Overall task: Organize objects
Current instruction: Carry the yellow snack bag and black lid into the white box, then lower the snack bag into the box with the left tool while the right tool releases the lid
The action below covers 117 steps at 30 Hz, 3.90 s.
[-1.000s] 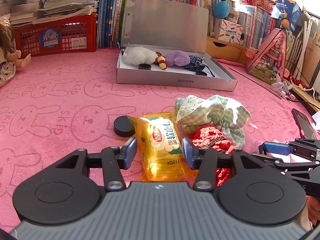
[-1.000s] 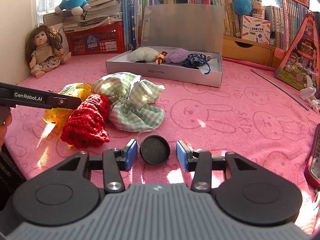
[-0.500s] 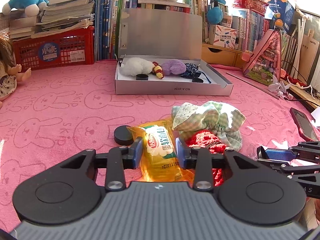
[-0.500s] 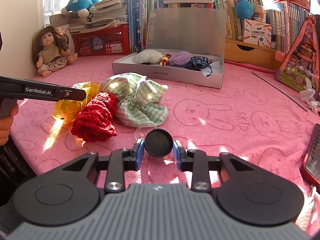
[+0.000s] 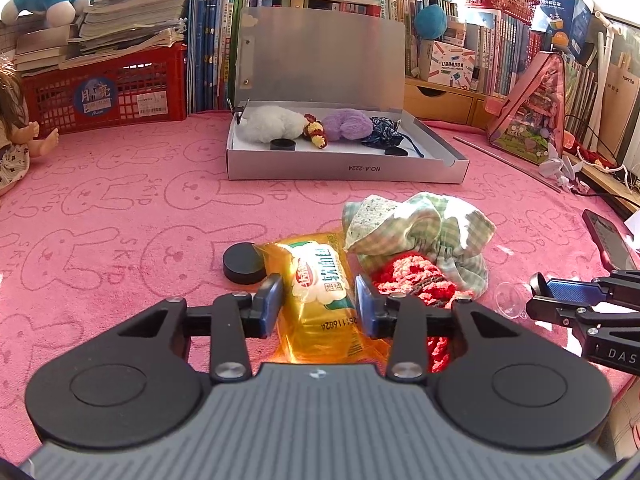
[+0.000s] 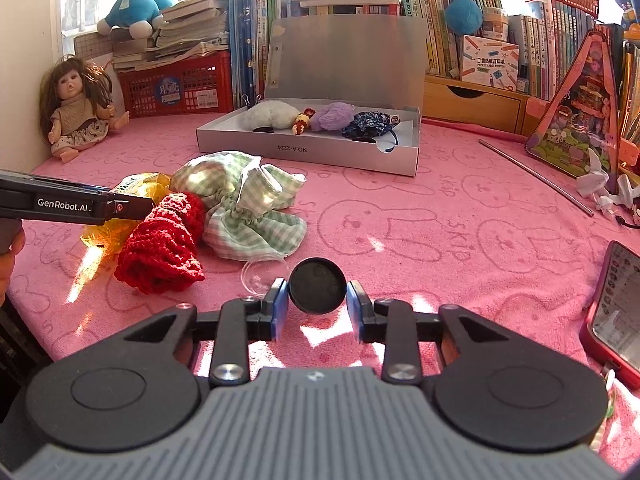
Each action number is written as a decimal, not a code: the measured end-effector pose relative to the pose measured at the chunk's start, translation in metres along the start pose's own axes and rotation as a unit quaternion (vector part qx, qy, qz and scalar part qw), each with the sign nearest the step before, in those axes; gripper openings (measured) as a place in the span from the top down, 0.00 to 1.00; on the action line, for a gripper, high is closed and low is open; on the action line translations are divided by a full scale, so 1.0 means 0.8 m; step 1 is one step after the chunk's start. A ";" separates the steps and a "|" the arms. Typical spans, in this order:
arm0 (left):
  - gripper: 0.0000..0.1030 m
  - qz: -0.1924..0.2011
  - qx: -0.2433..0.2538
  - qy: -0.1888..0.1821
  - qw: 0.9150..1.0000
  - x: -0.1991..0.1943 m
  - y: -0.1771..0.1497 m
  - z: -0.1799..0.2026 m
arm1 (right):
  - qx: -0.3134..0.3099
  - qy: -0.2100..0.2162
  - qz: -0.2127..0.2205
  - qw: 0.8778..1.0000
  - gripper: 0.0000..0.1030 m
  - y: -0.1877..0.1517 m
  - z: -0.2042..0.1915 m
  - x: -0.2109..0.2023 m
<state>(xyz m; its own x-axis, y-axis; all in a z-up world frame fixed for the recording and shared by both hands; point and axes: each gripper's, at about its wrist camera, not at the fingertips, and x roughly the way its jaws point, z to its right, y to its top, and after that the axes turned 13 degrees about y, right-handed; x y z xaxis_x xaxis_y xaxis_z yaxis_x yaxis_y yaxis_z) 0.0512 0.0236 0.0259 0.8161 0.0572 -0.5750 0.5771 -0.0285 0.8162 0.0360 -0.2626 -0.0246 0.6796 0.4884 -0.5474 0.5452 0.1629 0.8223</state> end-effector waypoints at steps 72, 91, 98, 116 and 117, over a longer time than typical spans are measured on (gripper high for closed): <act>0.62 -0.049 -0.026 0.043 0.998 0.252 0.215 -0.013 | 0.162 -0.019 -0.077 0.984 0.65 0.215 0.161 0.220; 0.62 -0.051 -0.032 0.058 0.997 0.308 0.232 -0.010 | 0.170 -0.033 -0.090 0.981 0.65 0.225 0.192 0.265; 0.61 -0.042 -0.020 0.061 0.997 0.311 0.231 -0.002 | 0.168 -0.036 -0.085 0.981 0.65 0.225 0.191 0.268; 0.17 -0.011 0.021 0.069 0.997 0.257 0.225 0.003 | 0.128 -0.027 -0.042 0.991 0.26 0.226 0.160 0.219; 0.16 -0.006 0.027 0.070 0.997 0.250 0.224 0.003 | 0.125 -0.026 -0.035 0.991 0.24 0.226 0.156 0.214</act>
<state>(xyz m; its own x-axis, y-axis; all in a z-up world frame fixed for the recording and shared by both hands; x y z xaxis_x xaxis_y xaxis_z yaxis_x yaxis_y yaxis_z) 0.3179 0.0272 0.0568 0.7988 0.1966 -0.5686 0.5910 -0.0798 0.8027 0.3122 -0.2569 0.0110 0.6559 0.4381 -0.6147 0.6925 -0.0252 0.7210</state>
